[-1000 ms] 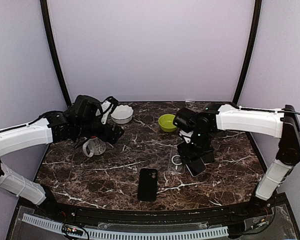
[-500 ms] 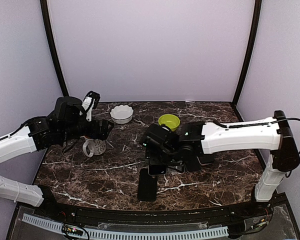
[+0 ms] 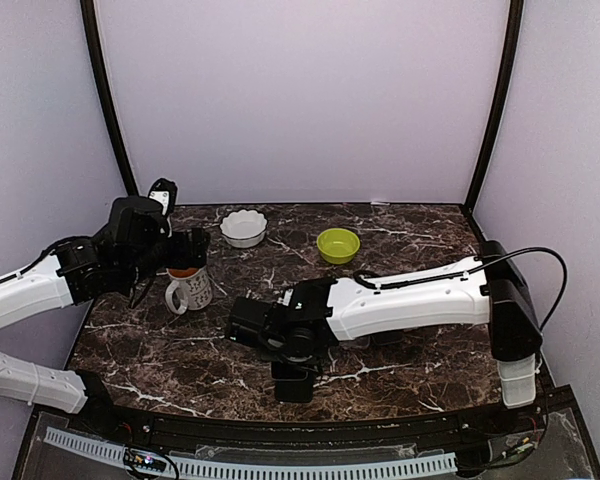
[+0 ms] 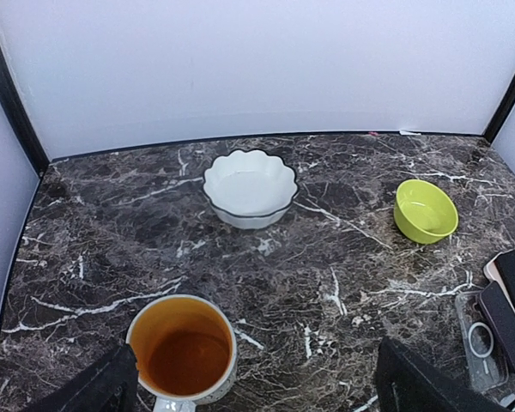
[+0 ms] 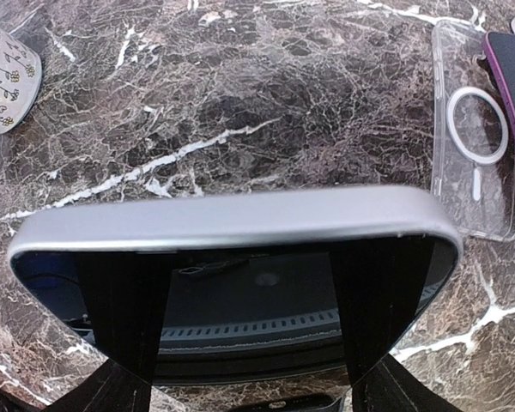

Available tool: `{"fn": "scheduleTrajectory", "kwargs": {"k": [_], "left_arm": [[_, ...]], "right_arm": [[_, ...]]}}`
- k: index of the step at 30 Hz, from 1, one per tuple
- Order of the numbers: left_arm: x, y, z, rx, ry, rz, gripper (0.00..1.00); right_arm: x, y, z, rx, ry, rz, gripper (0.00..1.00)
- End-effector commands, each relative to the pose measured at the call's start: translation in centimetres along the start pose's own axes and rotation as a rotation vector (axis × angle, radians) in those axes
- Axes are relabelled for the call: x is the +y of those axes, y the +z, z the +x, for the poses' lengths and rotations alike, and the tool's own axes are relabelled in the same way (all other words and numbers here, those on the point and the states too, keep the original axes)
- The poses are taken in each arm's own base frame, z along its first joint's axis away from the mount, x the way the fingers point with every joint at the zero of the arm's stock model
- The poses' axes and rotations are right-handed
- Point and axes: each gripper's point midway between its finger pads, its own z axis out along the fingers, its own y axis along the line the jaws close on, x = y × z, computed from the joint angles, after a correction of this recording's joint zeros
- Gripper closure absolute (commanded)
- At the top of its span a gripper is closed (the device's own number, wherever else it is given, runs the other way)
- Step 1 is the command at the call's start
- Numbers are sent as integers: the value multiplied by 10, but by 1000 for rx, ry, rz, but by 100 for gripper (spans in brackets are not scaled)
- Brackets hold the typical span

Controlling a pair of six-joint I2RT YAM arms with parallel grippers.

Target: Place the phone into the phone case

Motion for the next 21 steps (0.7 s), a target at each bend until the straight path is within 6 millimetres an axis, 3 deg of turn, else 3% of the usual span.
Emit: {"fn": "scheduleTrajectory", "kwargs": {"k": [1, 8, 21], "left_arm": [[9, 5, 2, -17, 12, -64, 1], [6, 4, 3, -21, 21, -43, 1], [7, 16, 16, -5, 77, -71, 1]], "right_arm": [[2, 0, -3, -20, 50, -12, 100], [-8, 3, 5, 3, 39, 60, 100], [-1, 4, 34, 65, 47, 43, 100]]}}
